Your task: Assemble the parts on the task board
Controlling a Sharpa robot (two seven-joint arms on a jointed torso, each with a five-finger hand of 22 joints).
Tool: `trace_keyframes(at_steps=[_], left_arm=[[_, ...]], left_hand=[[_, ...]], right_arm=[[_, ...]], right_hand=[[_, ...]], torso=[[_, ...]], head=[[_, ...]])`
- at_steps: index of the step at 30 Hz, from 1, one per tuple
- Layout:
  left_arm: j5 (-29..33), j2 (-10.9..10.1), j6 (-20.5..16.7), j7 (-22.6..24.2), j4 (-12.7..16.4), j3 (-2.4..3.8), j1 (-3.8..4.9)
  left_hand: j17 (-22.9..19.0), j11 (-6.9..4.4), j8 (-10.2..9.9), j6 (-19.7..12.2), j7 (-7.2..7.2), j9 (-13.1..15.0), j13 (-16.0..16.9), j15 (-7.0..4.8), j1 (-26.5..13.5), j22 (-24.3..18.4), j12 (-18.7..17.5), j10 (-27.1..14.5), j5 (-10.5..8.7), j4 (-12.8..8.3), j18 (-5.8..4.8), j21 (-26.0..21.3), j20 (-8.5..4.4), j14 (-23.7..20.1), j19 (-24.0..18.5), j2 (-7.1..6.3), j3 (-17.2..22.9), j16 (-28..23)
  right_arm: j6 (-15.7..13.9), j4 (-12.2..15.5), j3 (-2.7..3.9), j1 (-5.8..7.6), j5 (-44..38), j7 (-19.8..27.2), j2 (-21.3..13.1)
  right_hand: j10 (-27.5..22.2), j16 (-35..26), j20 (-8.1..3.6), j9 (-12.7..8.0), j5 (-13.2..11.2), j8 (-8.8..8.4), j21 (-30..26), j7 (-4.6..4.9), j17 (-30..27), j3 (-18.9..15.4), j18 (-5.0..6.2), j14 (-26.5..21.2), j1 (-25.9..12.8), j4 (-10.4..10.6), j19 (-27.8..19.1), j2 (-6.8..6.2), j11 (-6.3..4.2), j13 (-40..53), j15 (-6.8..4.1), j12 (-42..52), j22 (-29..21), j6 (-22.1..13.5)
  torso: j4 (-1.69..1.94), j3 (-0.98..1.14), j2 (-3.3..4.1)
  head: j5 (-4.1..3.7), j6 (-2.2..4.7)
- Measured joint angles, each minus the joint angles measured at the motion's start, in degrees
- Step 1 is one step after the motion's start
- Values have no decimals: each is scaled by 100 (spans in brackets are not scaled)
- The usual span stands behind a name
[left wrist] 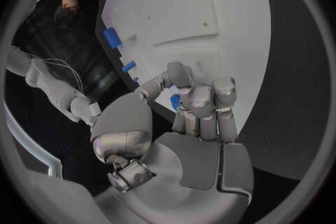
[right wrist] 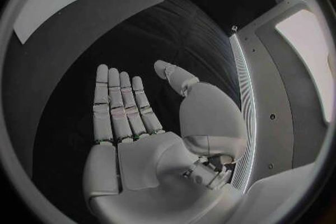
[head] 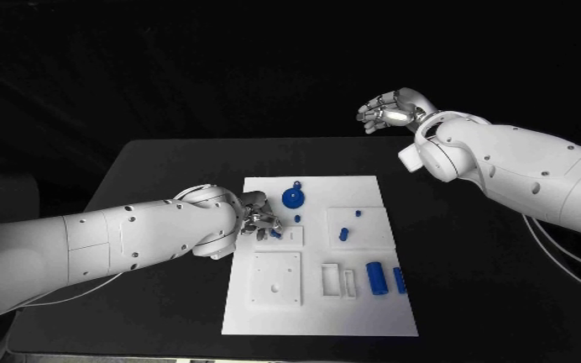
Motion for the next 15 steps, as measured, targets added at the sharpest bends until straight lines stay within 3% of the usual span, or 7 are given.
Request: trace_keyframes(at_steps=[5, 15], left_arm=[[0, 2, 0, -3, 14, 0, -4], [-107, 22, -4, 6, 32, 3, -33]], left_hand=[[-6, 0, -10, 2, -2, 19, -13, 0, 0, 0, 0, 0, -3, 15, 3, 0, 1, 0, 0, 0, 14, 0], [-15, 0, 2, 8, -8, 414, -27, 1, 0, -1, 34, 1, -4, 38, 6, 0, 1, 2, 0, 0, -5, 0]], right_arm=[[4, 0, 0, -13, -1, -2, 14], [4, 1, 1, -39, -2, -2, 22]], right_hand=[[0, 0, 0, -6, 0, 0, 0, -1, -14, 0, -1, 0, -48, 0, 0, 0, 0, -19, 0, -22, 0, -1], [21, 0, 0, -11, 0, 0, 0, -3, -29, 0, -4, 21, -48, 0, 0, 0, 20, -39, 21, -21, -5, -2]], torso=[[0, -1, 1], [0, -3, 1]], head=[[-15, 17], [2, 18]])
